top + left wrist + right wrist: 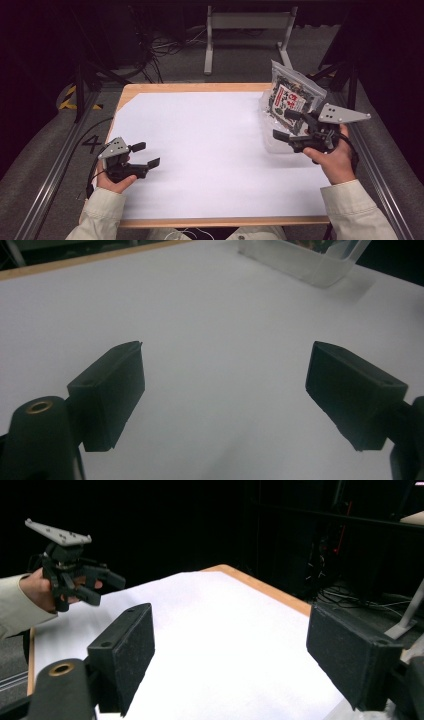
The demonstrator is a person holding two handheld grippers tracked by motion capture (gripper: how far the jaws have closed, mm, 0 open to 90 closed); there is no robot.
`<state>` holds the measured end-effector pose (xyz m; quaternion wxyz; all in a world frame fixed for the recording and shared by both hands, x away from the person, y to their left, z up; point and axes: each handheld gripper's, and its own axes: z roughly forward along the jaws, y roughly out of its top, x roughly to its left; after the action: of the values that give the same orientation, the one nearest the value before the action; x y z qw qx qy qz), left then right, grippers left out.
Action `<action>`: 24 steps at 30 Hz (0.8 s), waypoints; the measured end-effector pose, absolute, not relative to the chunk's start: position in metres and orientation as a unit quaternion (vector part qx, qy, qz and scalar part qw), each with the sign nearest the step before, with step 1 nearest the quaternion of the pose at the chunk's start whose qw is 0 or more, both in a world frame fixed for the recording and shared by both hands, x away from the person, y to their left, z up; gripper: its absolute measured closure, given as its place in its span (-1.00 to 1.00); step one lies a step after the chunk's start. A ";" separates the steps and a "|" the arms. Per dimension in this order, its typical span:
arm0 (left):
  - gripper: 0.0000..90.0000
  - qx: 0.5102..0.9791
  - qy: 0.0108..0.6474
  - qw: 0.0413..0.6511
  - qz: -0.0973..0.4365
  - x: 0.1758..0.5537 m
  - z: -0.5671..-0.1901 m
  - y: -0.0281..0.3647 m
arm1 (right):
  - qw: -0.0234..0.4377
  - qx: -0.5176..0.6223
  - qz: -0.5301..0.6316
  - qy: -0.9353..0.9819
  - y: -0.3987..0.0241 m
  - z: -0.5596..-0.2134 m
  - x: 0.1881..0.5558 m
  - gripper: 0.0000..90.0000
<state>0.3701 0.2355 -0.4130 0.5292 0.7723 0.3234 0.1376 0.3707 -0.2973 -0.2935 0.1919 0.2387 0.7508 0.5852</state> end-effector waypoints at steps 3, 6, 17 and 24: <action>-0.62 0.770 0.324 0.533 0.135 0.367 -0.415 0.237 | 0.187 0.240 0.587 0.751 -0.295 -0.304 0.368 -0.57; -0.62 0.764 0.327 0.540 0.133 0.365 -0.416 0.240 | 0.182 0.245 0.588 0.749 -0.293 -0.322 0.365 -0.57; -0.63 0.767 0.319 0.539 0.141 0.363 -0.418 0.238 | 0.168 0.265 0.580 0.752 -0.293 -0.363 0.362 -0.56; -0.63 0.764 0.321 0.542 0.140 0.363 -0.421 0.238 | 0.173 0.276 0.563 0.760 -0.291 -0.397 0.360 -0.56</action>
<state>0.3635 0.2378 -0.4215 0.5422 0.7638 0.3209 0.1405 0.3604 -0.2910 -0.3966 0.1734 0.2760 0.7595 0.5629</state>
